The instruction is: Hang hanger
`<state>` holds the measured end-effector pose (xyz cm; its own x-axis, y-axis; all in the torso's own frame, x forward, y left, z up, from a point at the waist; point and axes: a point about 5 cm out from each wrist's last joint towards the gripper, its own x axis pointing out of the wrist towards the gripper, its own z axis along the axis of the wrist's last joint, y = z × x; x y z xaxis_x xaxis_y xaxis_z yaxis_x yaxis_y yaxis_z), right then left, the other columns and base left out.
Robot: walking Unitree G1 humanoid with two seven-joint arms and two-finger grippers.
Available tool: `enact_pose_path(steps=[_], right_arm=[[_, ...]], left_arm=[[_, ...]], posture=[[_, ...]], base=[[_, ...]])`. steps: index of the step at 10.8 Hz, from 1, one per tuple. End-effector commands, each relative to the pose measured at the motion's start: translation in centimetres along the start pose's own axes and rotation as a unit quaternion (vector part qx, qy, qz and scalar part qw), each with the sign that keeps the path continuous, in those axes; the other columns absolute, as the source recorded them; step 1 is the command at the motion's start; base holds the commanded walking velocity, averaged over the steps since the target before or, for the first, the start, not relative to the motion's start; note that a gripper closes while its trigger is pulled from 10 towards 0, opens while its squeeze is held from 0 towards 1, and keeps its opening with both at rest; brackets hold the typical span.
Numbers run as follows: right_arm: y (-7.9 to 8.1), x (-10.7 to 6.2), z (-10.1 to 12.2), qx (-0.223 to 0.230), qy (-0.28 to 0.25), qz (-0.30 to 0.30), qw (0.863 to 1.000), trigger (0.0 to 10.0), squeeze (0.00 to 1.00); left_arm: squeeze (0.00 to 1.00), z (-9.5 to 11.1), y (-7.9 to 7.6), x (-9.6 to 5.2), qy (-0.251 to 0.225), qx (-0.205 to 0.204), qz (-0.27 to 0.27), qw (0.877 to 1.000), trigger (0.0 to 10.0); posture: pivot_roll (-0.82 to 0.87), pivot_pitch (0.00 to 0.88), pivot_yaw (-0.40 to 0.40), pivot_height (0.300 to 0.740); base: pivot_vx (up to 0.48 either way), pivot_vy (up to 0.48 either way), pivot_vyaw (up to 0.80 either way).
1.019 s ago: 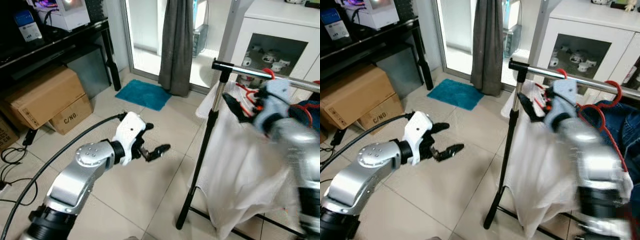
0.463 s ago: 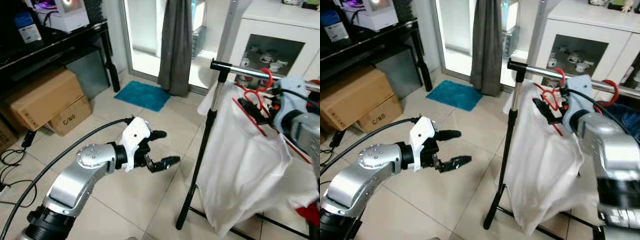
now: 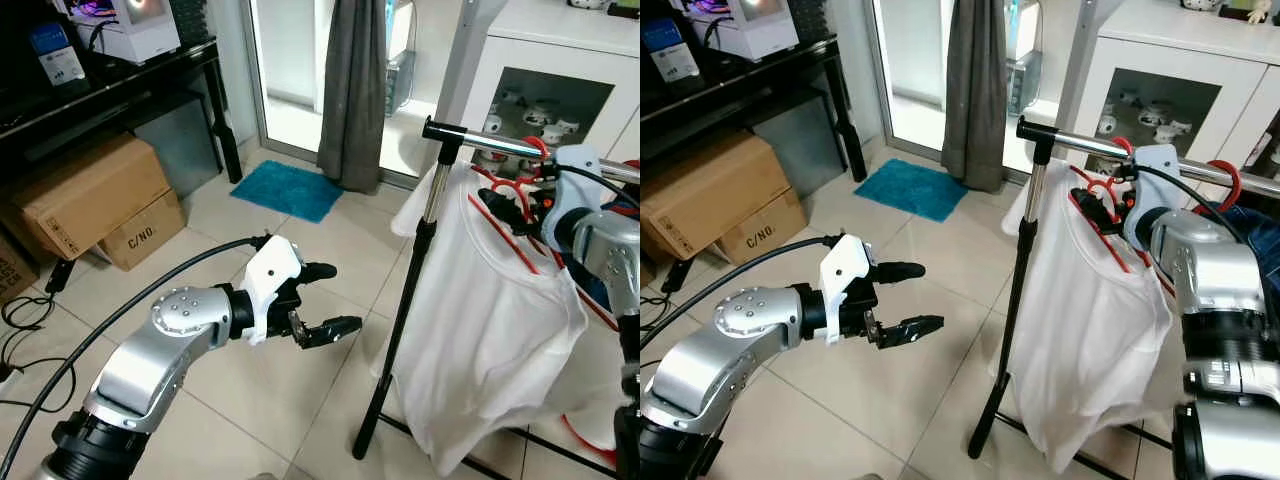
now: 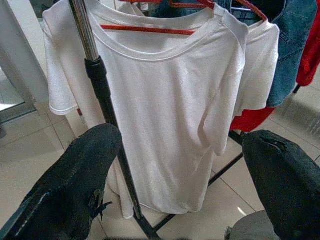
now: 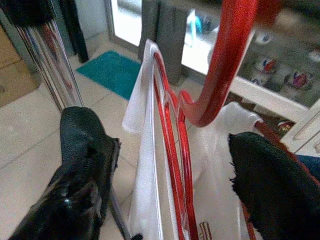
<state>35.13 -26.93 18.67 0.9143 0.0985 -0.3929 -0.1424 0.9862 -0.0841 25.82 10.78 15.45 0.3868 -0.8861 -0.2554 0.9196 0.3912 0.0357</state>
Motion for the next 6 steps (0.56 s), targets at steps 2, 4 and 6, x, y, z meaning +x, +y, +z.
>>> enact_pose_path(steps=[2,4,6], right_arm=[[-0.68,0.27,0.65,-0.013,0.0,0.006,1.0,0.0,0.0],[-1.23,0.45,0.94,-0.017,0.009,0.012,1.0,0.0,0.0],[-1.31,0.57,1.11,-0.027,0.016,0.032,0.999,0.0,0.0]], left_arm=[[0.73,0.54,-0.02,0.09,-0.005,0.009,-0.007,1.0,10.0],[0.73,0.56,0.03,0.1,-0.005,0.01,-0.008,1.0,10.0],[0.73,0.61,0.05,0.14,-0.005,0.011,-0.01,1.0,10.0]], posture=[[-0.15,0.0,0.045,0.719],[-0.15,0.0,0.045,0.719],[-0.16,0.0,0.049,0.719]], base=[[0.0,0.0,0.0],[0.0,0.0,0.0],[0.0,0.0,0.0]])
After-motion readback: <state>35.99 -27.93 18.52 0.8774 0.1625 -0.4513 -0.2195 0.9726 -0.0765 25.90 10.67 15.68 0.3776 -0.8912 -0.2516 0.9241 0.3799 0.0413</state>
